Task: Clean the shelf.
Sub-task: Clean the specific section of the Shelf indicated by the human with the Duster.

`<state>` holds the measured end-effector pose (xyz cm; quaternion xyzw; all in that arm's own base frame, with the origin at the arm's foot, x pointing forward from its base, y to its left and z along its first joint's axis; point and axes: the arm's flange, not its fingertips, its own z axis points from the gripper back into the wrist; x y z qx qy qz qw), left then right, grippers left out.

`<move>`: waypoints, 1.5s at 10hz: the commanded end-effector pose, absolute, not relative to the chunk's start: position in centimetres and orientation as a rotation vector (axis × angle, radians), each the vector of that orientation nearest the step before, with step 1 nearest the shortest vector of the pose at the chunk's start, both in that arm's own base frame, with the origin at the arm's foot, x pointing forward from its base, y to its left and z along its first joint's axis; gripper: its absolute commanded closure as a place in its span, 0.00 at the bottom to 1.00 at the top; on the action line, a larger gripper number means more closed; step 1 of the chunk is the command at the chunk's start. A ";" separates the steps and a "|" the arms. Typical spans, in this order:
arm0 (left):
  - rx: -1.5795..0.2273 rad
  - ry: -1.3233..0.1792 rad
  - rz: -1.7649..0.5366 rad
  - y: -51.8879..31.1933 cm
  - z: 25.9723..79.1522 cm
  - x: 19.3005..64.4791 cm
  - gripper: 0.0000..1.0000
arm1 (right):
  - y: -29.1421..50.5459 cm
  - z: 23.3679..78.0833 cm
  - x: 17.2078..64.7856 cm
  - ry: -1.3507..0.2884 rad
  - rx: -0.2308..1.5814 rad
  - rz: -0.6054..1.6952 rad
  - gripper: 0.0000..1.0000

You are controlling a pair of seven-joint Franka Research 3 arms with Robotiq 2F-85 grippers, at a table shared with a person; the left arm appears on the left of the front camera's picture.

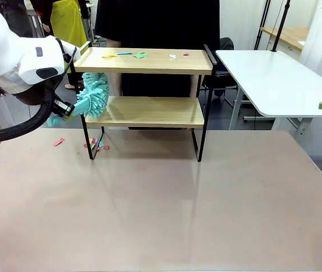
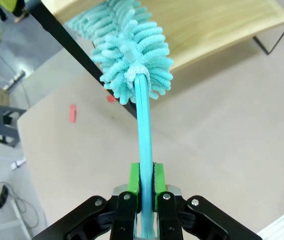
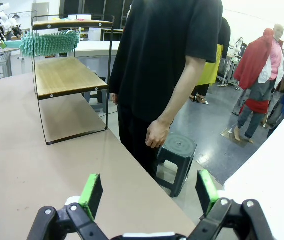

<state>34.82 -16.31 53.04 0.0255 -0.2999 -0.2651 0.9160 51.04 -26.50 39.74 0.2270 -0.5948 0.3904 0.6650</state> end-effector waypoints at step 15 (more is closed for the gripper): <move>0.106 -0.716 -0.886 -13.5 55.4 34.0 0.87 | -26.0 40.4 51.0 -1.324 0.498 0.875 0.00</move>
